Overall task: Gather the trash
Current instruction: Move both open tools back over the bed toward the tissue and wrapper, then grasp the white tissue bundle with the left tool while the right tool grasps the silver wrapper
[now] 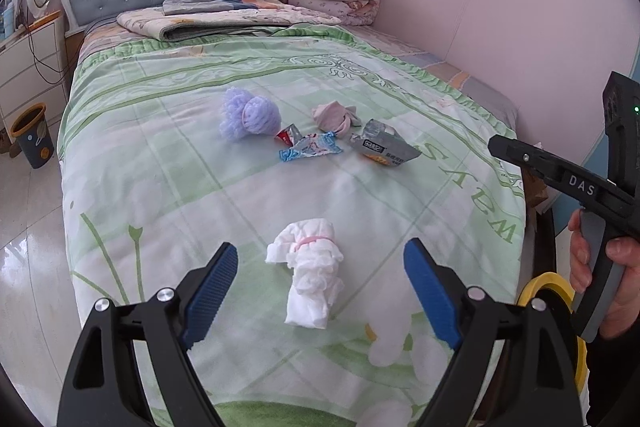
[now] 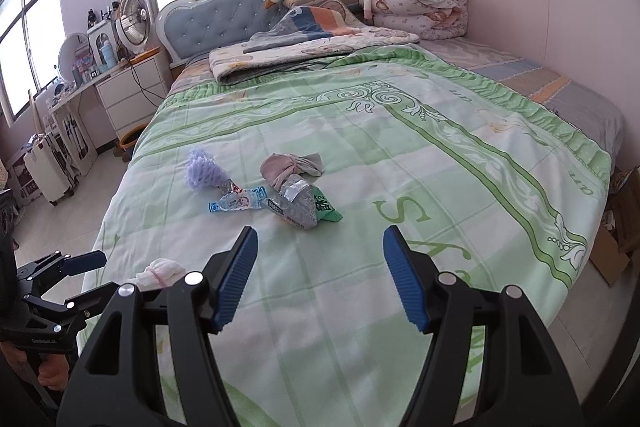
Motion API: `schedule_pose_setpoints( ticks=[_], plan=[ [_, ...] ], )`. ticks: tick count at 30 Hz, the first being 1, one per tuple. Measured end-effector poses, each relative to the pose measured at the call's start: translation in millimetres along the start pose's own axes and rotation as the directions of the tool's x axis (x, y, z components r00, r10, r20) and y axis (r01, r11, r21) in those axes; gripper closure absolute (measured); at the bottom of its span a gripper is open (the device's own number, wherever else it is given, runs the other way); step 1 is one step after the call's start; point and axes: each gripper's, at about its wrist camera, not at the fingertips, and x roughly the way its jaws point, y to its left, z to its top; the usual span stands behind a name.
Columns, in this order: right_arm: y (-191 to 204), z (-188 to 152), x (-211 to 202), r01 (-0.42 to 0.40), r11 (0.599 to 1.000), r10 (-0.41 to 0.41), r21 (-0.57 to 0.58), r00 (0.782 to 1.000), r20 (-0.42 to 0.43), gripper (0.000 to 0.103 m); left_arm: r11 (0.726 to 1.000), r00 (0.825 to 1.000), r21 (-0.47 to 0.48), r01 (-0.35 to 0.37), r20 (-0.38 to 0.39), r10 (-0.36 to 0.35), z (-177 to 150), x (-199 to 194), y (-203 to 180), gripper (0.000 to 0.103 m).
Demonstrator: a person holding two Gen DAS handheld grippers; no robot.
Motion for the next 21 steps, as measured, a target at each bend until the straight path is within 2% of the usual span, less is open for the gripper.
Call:
schedule_pose_setpoints(
  ticks=[21],
  plan=[
    [33.7,14.9,118.5,0.0,0.994,-0.014,-0.113,0.992,-0.123,0.04,0.998,0.997,-0.049,0.028,-0.07,-0.031,-1.9,49.8,21.7,0.021]
  ],
)
